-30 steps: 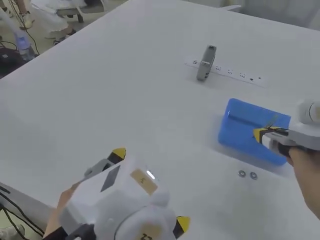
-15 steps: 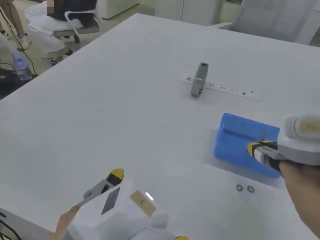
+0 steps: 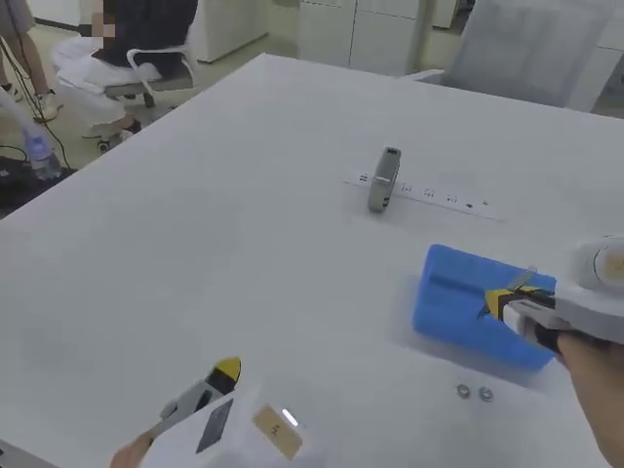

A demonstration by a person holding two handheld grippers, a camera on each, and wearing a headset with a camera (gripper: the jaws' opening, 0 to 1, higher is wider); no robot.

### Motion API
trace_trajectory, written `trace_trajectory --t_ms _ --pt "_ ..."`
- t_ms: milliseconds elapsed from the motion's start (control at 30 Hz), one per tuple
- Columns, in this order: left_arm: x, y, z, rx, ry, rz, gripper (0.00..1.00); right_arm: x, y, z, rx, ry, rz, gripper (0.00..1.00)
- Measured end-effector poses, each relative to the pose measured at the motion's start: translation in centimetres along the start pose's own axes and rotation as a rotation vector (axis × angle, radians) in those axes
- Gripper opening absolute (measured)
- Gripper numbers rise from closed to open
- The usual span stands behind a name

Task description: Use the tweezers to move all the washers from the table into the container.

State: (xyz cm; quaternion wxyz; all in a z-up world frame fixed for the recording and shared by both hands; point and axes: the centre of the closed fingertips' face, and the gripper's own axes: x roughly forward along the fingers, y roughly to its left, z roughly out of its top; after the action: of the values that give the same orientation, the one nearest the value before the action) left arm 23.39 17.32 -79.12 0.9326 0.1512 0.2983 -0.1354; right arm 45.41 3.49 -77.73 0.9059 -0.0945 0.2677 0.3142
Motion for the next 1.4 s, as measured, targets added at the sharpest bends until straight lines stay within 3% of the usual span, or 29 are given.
trace_trajectory --t_ms 267,433,867,1400 --pt "-0.1 -0.3 0.3 0.002 -0.019 -0.009 0.96 -2.9 0.8 2.8 0.034 -0.089 0.027 0.03" --pt "0.0 -0.5 0.3 0.025 -0.012 -0.012 0.96 -4.2 1.5 3.1 0.009 -0.116 0.041 0.03" --pt "0.1 -0.3 0.1 0.025 -0.001 -0.004 0.95 -6.6 3.3 0.8 0.027 -0.09 0.088 0.03" --pt "0.1 -0.1 0.1 0.02 -0.006 -0.004 0.96 -4.7 6.0 -4.7 0.003 0.052 0.15 0.03"
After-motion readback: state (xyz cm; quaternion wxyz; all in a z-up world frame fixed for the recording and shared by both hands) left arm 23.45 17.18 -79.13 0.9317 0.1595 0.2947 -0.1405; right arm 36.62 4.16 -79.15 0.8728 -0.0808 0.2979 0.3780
